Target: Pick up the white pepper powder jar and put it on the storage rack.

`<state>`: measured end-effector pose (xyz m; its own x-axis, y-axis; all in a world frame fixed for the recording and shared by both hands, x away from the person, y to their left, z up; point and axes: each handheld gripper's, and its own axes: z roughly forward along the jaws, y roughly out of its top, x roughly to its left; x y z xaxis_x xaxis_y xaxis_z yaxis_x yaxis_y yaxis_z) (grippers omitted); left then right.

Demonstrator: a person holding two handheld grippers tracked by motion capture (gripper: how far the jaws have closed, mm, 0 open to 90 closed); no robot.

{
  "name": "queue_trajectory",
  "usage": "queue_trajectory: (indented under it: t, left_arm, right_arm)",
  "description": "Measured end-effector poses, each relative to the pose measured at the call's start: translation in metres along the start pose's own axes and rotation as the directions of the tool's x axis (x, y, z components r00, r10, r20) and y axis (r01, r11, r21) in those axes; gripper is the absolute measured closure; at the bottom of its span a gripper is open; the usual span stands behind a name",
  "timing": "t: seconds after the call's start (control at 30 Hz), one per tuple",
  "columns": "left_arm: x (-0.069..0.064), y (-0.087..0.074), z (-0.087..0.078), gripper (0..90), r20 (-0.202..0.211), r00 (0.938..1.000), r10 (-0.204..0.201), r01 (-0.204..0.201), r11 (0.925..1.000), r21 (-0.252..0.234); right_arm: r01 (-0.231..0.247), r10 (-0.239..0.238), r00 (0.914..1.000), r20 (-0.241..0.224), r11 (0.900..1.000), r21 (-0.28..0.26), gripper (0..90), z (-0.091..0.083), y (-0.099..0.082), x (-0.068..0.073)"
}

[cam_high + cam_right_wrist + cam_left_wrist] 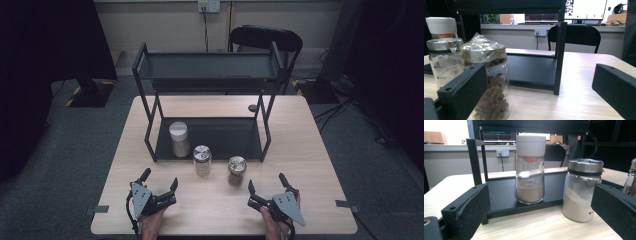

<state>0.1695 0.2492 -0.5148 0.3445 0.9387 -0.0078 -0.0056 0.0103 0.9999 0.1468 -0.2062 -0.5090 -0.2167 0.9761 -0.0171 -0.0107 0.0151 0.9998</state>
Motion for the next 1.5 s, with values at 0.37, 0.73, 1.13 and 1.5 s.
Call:
queue_trajectory:
  t: [0.37, 0.73, 1.13, 1.5]
  left_arm:
    - [0.001, -0.001, 0.000, 0.5, -0.002, 0.9999, -0.012, 0.012, 0.9999, -0.006]
    - [-0.001, -0.001, 0.000, 0.0, -0.009, 1.0000, -0.004, 0.004, 1.0000, -0.004]
    - [-0.004, -0.002, -0.001, 0.0, -0.019, 0.9998, 0.003, -0.003, 0.9999, -0.010]
    - [-0.004, -0.002, -0.001, 0.0, -0.016, 0.9999, 0.004, -0.004, 0.9999, -0.011]
  right_arm:
    - [0.020, -0.020, 0.9997, -0.017, 0.9998, -0.004, 0.0, 0.001, 0.013, 0.007]
    - [0.034, -0.033, 0.9987, -0.039, 0.9994, 0.003, 0.0, 0.004, 0.022, 0.015]
    - [0.049, -0.049, 0.9963, -0.071, 0.9988, 0.000, 0.0, 0.011, 0.034, 0.029]
    - [0.052, -0.052, 0.9936, -0.100, 0.9986, -0.006, 0.0, 0.017, 0.046, 0.039]
